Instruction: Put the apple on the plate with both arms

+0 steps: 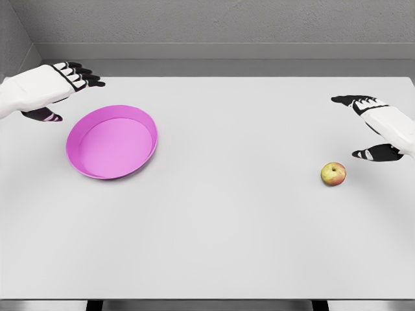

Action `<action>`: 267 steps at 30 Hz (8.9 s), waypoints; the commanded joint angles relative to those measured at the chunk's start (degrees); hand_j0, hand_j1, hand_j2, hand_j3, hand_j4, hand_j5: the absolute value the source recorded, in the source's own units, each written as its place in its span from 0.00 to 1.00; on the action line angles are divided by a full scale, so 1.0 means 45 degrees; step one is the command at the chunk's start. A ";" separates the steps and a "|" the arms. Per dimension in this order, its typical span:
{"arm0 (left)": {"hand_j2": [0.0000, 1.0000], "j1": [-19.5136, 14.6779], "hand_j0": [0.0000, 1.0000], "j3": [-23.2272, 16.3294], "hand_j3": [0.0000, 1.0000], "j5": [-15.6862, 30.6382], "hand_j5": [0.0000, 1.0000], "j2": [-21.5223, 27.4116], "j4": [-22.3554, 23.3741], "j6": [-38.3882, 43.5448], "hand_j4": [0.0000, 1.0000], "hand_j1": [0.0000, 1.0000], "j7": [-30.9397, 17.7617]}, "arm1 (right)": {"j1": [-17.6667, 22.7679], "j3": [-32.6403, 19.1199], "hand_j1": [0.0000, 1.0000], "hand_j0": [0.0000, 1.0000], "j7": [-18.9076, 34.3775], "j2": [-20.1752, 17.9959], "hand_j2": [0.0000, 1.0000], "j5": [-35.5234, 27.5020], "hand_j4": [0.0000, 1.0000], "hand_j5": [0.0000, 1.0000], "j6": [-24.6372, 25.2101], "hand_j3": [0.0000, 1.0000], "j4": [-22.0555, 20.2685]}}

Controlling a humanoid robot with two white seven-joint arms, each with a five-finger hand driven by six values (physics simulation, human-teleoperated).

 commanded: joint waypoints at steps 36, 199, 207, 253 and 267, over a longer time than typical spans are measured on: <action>1.00 0.0020 1.00 -0.0021 1.00 0.0066 1.00 0.0044 -0.0048 0.0014 1.00 1.00 -0.0062 | -0.1933 0.2428 1.00 1.00 0.5871 0.0298 1.00 -0.0078 1.00 1.00 0.2333 1.00 0.0071; 0.96 -0.3711 0.96 -0.7365 0.96 -0.2610 0.96 -0.7339 -0.1806 0.0014 0.96 0.96 -0.4729 | -0.3477 -0.0463 1.00 1.00 0.6379 0.1098 1.00 -0.0059 1.00 1.00 0.1063 1.00 0.0735; 0.75 -0.3711 0.75 -0.7424 0.75 -0.2903 0.75 -0.7378 -0.1689 0.0014 0.75 0.75 -0.4886 | -0.3477 -0.0463 1.00 1.00 0.6379 0.1098 1.00 -0.0059 1.00 1.00 0.1063 1.00 0.0735; 0.31 -0.2227 0.31 -0.1604 0.31 0.0183 0.31 -0.2945 -0.0322 0.0014 0.31 0.31 -0.4867 | -0.3457 -0.0463 1.00 1.00 0.6379 0.1098 1.00 -0.0059 1.00 1.00 0.1063 1.00 0.0715; 1.00 -0.1543 1.00 -0.1525 1.00 0.0144 1.00 -0.2398 -0.0322 0.0014 1.00 1.00 -0.4906 | -0.3379 -0.0463 1.00 1.00 0.6379 0.1098 1.00 -0.0059 1.00 1.00 0.1063 1.00 0.0715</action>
